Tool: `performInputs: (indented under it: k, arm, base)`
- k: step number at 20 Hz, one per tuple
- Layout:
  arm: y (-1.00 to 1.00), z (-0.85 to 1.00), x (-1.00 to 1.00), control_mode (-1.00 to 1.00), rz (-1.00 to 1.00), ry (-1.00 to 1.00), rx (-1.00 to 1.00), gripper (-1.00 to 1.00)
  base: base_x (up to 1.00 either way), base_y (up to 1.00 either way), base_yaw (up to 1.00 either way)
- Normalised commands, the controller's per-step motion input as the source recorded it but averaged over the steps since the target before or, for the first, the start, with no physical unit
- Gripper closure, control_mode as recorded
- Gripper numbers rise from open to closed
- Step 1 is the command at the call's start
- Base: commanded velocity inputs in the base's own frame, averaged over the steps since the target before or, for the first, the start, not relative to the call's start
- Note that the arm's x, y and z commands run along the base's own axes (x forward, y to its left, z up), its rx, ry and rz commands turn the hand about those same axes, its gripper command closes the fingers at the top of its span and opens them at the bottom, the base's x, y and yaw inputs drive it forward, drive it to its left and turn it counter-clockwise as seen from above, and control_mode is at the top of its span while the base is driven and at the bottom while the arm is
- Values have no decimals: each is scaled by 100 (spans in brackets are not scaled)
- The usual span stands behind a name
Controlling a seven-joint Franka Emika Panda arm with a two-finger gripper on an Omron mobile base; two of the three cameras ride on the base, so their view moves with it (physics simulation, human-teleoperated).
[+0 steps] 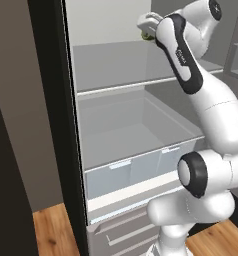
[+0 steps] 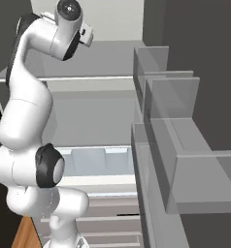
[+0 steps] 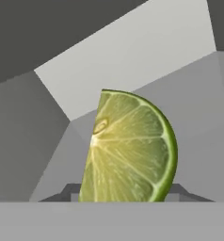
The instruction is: There is a bowl on the dining counter. Grab a lemon wedge from the fridge and place it in the bowl. Then get the liquor bottle and glass cup from the cabinet and place them next to the bowl.
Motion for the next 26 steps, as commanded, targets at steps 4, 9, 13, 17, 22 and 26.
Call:
performInputs:
  k: [4, 9, 13, 17, 22, 26]
  arm:
    - [1, 28, -100, -100, 0, 9, 0, 100]
    - [0, -2, -100, -100, 0, 2, -6, 100]
    - [0, -52, -100, -100, 0, 0, -13, 100]
    - [0, -77, -100, -100, 0, 0, -16, 100]
    - [0, -53, -100, -100, 0, 1, -14, 100]
    - [0, -36, -98, -100, 0, 9, -10, 100]
  base:
    - [0, 0, 0]
    - [0, 0, 0]
    - [0, 0, 0]
    - [0, 0, 0]
    - [0, 0, 0]
    - [0, 0, 0]
